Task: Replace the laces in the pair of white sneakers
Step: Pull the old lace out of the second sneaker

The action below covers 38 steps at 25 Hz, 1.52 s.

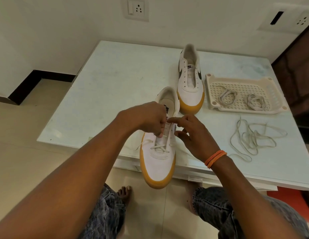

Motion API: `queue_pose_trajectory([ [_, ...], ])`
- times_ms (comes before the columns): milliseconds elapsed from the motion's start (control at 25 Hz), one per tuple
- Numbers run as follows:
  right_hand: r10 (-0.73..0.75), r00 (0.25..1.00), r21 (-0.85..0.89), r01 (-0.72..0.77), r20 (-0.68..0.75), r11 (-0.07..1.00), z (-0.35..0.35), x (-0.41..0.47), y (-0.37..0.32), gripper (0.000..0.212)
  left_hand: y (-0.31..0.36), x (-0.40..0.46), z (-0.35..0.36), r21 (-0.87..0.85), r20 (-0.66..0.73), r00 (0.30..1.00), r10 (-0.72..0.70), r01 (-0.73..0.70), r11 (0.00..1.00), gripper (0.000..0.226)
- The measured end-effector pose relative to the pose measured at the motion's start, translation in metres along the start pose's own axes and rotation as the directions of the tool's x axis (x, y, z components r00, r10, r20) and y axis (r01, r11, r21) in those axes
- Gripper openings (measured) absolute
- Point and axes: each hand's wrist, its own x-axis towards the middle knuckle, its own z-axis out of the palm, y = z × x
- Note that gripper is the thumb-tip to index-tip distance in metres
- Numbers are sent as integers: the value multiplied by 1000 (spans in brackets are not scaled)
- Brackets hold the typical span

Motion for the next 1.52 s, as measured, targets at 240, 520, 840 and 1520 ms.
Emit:
queue_pose_trajectory([
  [240,-14,998,73,10,53,997,0,0,0,33,-1,0,4,-15,45,996,-80,81,997,16],
  [520,-45,998,186,35,54,982,-3,2,10,34,-37,-19,-12,74,-229,876,-424,450,890,23],
  [840,-68,998,179,68,-6,981,-2,8,15,29,11,-4,20,-23,-11,992,-124,123,992,23],
  [1520,-44,999,205,43,0,978,-4,13,24,14,-7,-21,-3,-346,293,956,15,91,934,28],
])
